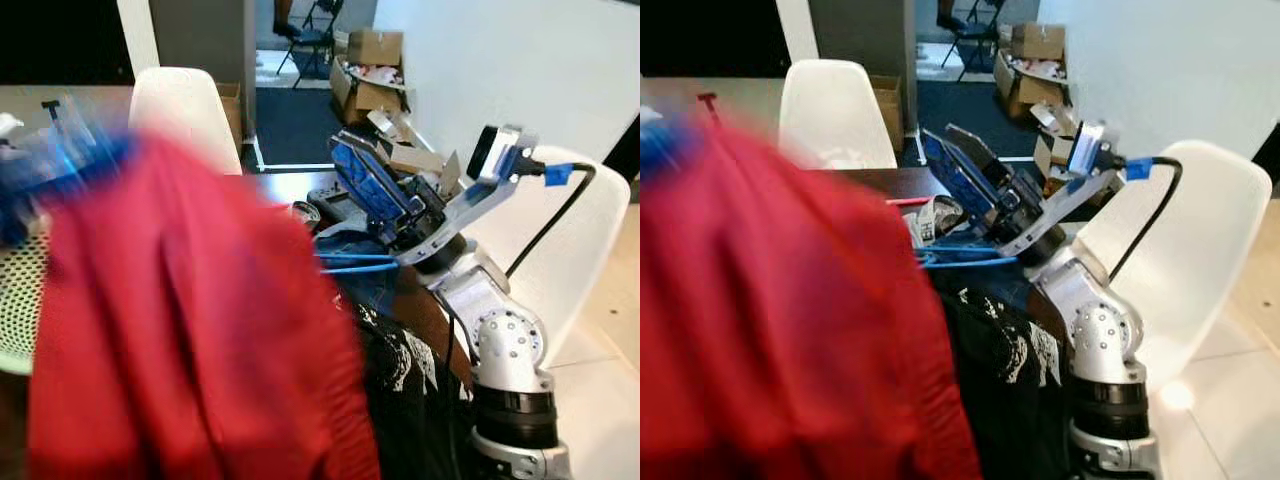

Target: Hang hanger

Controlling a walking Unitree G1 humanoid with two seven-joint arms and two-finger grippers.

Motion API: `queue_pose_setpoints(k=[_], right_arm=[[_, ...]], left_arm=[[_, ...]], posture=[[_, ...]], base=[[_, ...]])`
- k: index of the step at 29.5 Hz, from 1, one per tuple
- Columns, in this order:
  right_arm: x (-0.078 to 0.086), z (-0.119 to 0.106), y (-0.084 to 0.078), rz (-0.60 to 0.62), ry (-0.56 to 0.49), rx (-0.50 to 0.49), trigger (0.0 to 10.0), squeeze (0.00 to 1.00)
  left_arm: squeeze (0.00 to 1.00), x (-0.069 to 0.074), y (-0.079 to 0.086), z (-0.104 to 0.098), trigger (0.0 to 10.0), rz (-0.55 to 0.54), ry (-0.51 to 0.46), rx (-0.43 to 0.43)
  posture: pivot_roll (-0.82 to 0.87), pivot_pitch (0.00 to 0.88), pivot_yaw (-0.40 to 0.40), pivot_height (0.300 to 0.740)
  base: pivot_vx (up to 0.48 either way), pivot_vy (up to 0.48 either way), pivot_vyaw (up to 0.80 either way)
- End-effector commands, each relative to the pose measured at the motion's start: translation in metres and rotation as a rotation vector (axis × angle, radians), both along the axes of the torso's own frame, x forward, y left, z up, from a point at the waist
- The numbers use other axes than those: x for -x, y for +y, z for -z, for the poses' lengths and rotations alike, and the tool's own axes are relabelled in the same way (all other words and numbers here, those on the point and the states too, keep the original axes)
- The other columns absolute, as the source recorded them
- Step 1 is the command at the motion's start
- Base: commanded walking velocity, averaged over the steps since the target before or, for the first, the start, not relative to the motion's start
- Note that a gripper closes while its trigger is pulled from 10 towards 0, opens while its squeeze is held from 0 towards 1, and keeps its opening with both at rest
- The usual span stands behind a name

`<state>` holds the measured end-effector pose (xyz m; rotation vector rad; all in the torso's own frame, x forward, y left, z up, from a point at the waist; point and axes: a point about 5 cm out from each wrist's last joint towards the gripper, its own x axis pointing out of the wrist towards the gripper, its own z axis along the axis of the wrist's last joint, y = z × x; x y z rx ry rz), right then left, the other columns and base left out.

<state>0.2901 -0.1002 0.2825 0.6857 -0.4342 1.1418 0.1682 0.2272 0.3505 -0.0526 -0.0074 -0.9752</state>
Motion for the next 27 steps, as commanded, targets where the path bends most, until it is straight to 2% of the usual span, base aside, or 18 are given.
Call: queue_pose_setpoints(k=[1,2,3,4,5,7,8,11,13,18,20,21,22,23,24,25,26,27], right_arm=[[0.001,0.001,-0.001,0.002,-0.001,0.013,10.0,0.0],[0.001,0.001,-0.002,0.001,-0.001,0.018,10.0,0.0],[0.001,0.001,-0.002,0.001,-0.001,0.018,10.0,0.0],[0.0,0.002,-0.003,0.001,-0.001,0.024,10.0,0.0],[0.0,0.002,-0.003,0.001,-0.001,0.024,10.0,0.0],[0.0,0.002,-0.003,-0.002,-0.001,0.033,10.0,0.0],[0.0,0.002,-0.003,-0.002,-0.001,0.033,10.0,0.0],[0.001,0.004,-0.003,-0.008,-0.002,0.042,10.0,0.0],[0.007,0.01,-0.003,-0.049,-0.021,0.1,10.0,0.0],[0.019,0.019,-0.006,-0.127,-0.053,0.185,10.0,0.0],[0.03,0.03,-0.009,-0.214,-0.077,0.289,10.0,0.0],[0.03,0.03,-0.009,-0.214,-0.077,0.289,10.0,0.0],[0.035,0.035,-0.01,-0.249,-0.08,0.333,10.0,0.0],[0.035,0.035,-0.01,-0.249,-0.08,0.333,10.0,0.0],[0.036,0.041,-0.009,-0.257,-0.068,0.379,10.0,0.0],[0.036,0.041,-0.009,-0.257,-0.068,0.379,10.0,0.0],[0.034,0.046,-0.007,-0.244,-0.052,0.416,10.0,0.0],[0.034,0.046,-0.007,-0.244,-0.052,0.416,10.0,0.0]], left_arm=[[0.0,0.004,0.002,0.01,0.0,-0.035,0.012,-0.077],[0.0,0.005,0.002,0.022,0.0,-0.065,0.059,-0.143],[0.0,0.005,0.002,0.022,0.0,-0.065,0.059,-0.143],[0.0,0.005,0.002,0.033,0.0,-0.1,0.101,-0.23],[0.0,0.005,0.002,0.033,0.0,-0.1,0.101,-0.23],[0.0,0.007,0.007,0.05,0.0,-0.145,0.158,-0.354],[0.0,0.007,0.007,0.05,0.0,-0.145,0.158,-0.354],[0.0,0.01,0.012,0.063,0.0,-0.156,0.186,-0.443],[0.0,0.013,0.019,0.072,0.0,-0.188,0.184,-0.525],[0.0,0.012,0.027,0.074,0.0,-0.236,0.136,-0.565],[0.0,0.015,0.026,0.07,0.0,-0.233,0.092,-0.5],[0.0,0.015,0.026,0.07,0.0,-0.233,0.092,-0.5],[0.0,0.017,0.024,0.068,4.5,-0.224,0.078,-0.448],[0.0,0.017,0.024,0.068,4.5,-0.224,0.078,-0.448],[0.76,0.017,0.024,0.066,10.0,-0.235,0.075,-0.398],[0.76,0.017,0.024,0.066,10.0,-0.235,0.075,-0.398],[1.0,0.018,0.026,0.067,10.0,-0.243,0.069,-0.369],[1.0,0.018,0.026,0.067,10.0,-0.243,0.069,-0.369]], posture=[[0.24,0.07,-0.111,0.74],[0.24,0.069,-0.112,0.74],[0.24,0.069,-0.112,0.74],[0.23,0.07,-0.114,0.74],[0.23,0.07,-0.114,0.74],[0.23,0.071,-0.114,0.74],[0.23,0.071,-0.114,0.74],[0.23,0.071,-0.114,0.74],[0.23,0.071,-0.118,0.74],[0.23,0.071,-0.119,0.74],[0.23,0.072,-0.121,0.74],[0.23,0.072,-0.121,0.74],[0.22,0.07,-0.125,0.74],[0.22,0.07,-0.125,0.74],[0.22,0.07,-0.128,0.74],[0.22,0.07,-0.128,0.74],[0.22,0.071,-0.127,0.74],[0.22,0.071,-0.127,0.74]], base=[[0.0,0.0,0.0],[0.0,0.0,0.0],[0.0,0.0,0.0],[0.0,0.0,0.0],[0.0,0.0,0.0],[0.0,0.0,0.0],[0.0,0.0,0.0],[0.0,0.0,0.0],[0.0,0.0,0.0],[0.0,0.0,0.0],[0.0,0.0,0.0],[0.0,0.0,0.0],[0.0,0.0,0.0],[0.0,0.0,0.0],[0.0,0.0,0.0],[0.0,0.0,0.0],[0.0,0.0,0.0],[0.0,0.0,0.0]])
